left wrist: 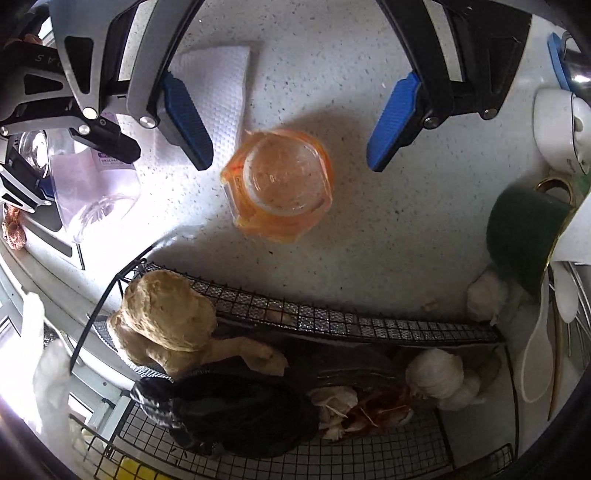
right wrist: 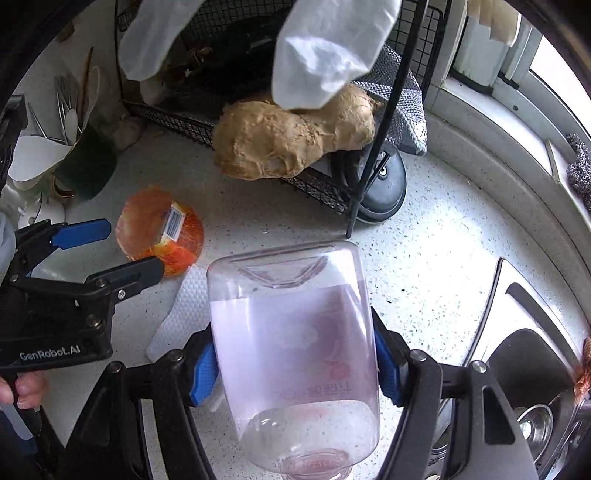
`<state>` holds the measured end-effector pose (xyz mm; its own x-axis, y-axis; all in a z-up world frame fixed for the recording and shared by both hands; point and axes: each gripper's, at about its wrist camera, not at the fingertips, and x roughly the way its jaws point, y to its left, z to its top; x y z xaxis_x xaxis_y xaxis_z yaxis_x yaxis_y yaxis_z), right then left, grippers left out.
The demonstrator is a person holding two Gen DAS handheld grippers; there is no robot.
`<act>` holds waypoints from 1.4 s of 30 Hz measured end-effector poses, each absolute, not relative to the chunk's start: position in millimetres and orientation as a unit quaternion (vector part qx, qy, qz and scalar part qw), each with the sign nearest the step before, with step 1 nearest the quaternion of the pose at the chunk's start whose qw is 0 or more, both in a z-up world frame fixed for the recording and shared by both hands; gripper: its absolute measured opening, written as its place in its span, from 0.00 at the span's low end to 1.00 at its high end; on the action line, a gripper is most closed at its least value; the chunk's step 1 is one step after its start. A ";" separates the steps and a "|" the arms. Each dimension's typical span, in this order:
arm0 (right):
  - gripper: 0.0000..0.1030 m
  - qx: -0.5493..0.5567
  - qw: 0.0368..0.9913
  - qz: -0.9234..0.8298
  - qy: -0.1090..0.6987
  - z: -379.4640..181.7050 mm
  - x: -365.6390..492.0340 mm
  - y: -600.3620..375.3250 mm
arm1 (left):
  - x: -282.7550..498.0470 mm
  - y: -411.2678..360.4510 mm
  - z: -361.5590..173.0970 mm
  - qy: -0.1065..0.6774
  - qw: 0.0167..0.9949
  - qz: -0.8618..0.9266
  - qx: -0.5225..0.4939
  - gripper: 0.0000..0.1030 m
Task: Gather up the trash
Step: 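Grasp the orange plastic cup with the left tool, then carry the orange cup and pink bottle down to the red bin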
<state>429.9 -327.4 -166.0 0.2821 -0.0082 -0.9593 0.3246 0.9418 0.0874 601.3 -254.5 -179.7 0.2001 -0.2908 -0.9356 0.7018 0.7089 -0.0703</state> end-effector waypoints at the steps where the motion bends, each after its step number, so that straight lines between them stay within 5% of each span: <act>1: 0.65 0.135 0.788 -0.106 0.591 -169.1 431.8 -327.9 | 605.3 -258.4 -184.5 0.541 0.747 -0.335 0.194 0.81; 6: 0.65 0.135 0.786 -0.105 0.594 -184.6 439.3 -325.4 | 618.9 -268.8 -198.4 0.552 0.738 -0.335 0.197 0.77; 7: 0.65 0.135 0.786 -0.105 0.594 -185.8 440.8 -324.5 | 620.1 -269.3 -198.7 0.549 0.739 -0.339 0.195 0.62; 20: 0.65 0.118 0.807 -0.080 0.573 -163.8 441.3 -314.1 | 570.4 -243.7 -160.2 0.496 0.781 -0.313 0.213 0.61; 42: 0.65 0.010 0.859 0.103 0.502 -106.9 397.1 -195.5 | 437.6 -72.8 -79.1 0.478 0.862 -0.126 0.107 0.61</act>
<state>397.1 -195.5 -106.9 0.4749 0.1877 -0.8598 -0.1676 0.9784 0.1210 437.6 -72.8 -79.1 0.5104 -0.1160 -0.8521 0.3202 0.9452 0.0631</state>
